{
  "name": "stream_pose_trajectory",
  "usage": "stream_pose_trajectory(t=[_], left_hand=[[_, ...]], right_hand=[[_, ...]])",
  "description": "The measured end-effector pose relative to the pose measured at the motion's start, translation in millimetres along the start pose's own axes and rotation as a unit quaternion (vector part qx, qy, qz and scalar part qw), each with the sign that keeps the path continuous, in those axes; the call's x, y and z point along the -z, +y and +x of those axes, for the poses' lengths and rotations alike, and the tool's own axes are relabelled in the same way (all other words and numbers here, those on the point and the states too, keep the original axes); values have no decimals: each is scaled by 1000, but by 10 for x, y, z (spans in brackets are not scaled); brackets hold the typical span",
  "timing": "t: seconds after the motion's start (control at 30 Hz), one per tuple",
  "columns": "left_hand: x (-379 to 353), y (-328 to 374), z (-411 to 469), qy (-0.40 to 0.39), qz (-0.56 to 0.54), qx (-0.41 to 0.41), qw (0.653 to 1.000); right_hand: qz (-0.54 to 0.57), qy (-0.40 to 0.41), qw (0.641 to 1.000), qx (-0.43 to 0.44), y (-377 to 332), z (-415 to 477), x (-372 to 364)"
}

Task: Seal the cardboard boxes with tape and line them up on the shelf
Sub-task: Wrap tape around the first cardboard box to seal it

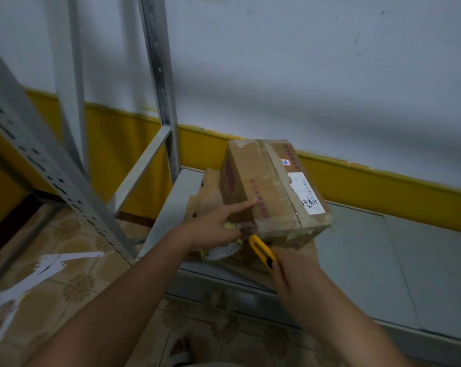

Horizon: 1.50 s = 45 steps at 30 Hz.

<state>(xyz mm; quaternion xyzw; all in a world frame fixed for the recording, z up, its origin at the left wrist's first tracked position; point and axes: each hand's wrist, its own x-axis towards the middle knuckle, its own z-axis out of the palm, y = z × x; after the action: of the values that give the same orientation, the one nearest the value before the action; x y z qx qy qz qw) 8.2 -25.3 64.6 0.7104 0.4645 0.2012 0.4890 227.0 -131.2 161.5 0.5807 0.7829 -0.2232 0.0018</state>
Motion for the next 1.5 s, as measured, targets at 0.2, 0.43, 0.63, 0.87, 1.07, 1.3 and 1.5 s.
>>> stream_pose_trajectory(t=[0.2, 0.43, 0.63, 0.87, 1.07, 1.3, 1.5], left_hand=[[18, -6, -23, -36, -12, -3, 999], [41, 16, -32, -27, -2, 4, 1000], [21, 18, -38, -27, 11, -3, 1000], [18, 66, -48, -21, 51, -3, 998], [43, 77, -51, -22, 58, -4, 998], [154, 60, -95, -49, 98, -5, 994], [136, 62, -65, -47, 84, -19, 995]], right_hand=[[-42, -10, 999, -20, -48, 182, 56], [-79, -41, 995, -46, -139, 223, 142], [-109, -68, 991, -38, -220, 308, 161], [-157, -140, 976, -58, -418, 450, 280], [-126, -126, 984, -20, -433, 564, 306], [-177, -229, 953, -86, -299, 301, 135], [-69, -114, 990, -37, 175, -108, -181]])
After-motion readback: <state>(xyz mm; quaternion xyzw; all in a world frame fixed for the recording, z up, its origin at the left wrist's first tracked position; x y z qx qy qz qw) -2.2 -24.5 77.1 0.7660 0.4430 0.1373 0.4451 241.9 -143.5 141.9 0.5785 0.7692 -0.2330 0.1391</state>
